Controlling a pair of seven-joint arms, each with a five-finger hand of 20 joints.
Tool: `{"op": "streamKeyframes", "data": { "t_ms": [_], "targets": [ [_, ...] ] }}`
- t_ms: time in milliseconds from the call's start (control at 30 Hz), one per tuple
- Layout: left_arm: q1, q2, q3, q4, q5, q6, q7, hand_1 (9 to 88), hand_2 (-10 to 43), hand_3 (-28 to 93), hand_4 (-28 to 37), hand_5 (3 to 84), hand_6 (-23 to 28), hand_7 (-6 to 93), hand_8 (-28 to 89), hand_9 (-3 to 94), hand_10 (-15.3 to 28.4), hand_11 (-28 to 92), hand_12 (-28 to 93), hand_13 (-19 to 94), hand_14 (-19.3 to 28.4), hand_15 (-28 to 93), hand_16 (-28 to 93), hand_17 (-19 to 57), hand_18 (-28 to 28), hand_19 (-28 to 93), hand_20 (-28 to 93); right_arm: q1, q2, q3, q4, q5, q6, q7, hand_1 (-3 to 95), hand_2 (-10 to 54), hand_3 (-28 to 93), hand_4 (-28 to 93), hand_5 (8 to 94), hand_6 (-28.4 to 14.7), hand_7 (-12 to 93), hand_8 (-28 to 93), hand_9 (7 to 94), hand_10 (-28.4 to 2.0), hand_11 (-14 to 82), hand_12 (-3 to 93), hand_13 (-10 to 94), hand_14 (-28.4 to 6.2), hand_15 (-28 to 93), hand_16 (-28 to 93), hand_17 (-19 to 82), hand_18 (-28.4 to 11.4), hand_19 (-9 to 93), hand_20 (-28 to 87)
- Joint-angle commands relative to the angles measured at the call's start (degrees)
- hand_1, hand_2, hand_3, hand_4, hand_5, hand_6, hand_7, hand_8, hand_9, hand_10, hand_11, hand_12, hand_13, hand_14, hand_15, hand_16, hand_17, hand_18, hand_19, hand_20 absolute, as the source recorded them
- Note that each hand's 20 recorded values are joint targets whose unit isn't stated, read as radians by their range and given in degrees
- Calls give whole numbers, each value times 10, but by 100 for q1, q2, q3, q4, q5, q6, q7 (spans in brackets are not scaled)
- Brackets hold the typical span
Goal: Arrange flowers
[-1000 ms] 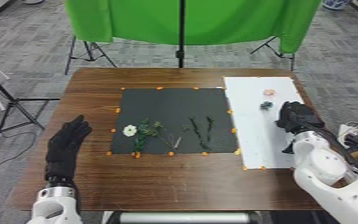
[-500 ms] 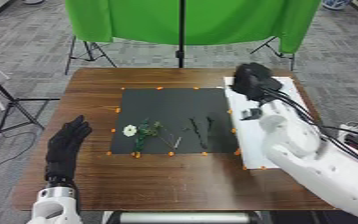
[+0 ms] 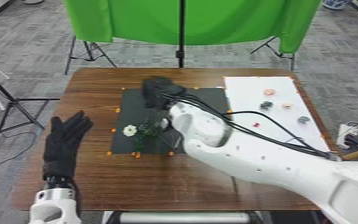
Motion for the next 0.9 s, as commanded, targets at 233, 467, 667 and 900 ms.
{"op": "streamKeyframes", "data": {
  "t_ms": [233,467,667,900],
  "targets": [
    [-461,-98,175,521,48,64,-344,281,334,430,-283,454,83,70,-51,411,150,179,108,293,173,262,-17,32,118,99,168,289,-936,-84,1724,-293,-166,-362,600,-95,576,-173,793,8,223,98,913,-83,89,438,907,-15,644,355,669,-113,932,640],
    [-443,-78,173,525,39,20,-299,279,328,442,-283,453,82,73,-52,410,150,182,109,292,173,265,-18,31,119,102,166,298,-893,-116,1799,-275,-284,-228,596,-95,582,-173,792,9,225,96,912,-84,87,437,906,-15,647,354,668,-113,932,642],
    [-456,-70,178,534,35,-26,-274,262,305,471,-283,453,81,77,-53,409,148,187,111,290,172,272,-20,28,118,109,166,230,-884,-49,1815,-313,-550,-152,578,-95,580,-163,774,14,216,82,891,-93,99,422,900,-18,651,354,665,-116,932,644],
    [-421,-89,166,528,21,-6,-250,224,237,519,-283,450,83,76,-53,406,149,193,112,286,172,281,-25,25,118,114,163,189,-854,17,1733,-233,-841,-143,538,-95,565,-155,726,17,194,63,845,-107,164,371,889,-22,650,352,653,-117,932,636]
  ]
}}
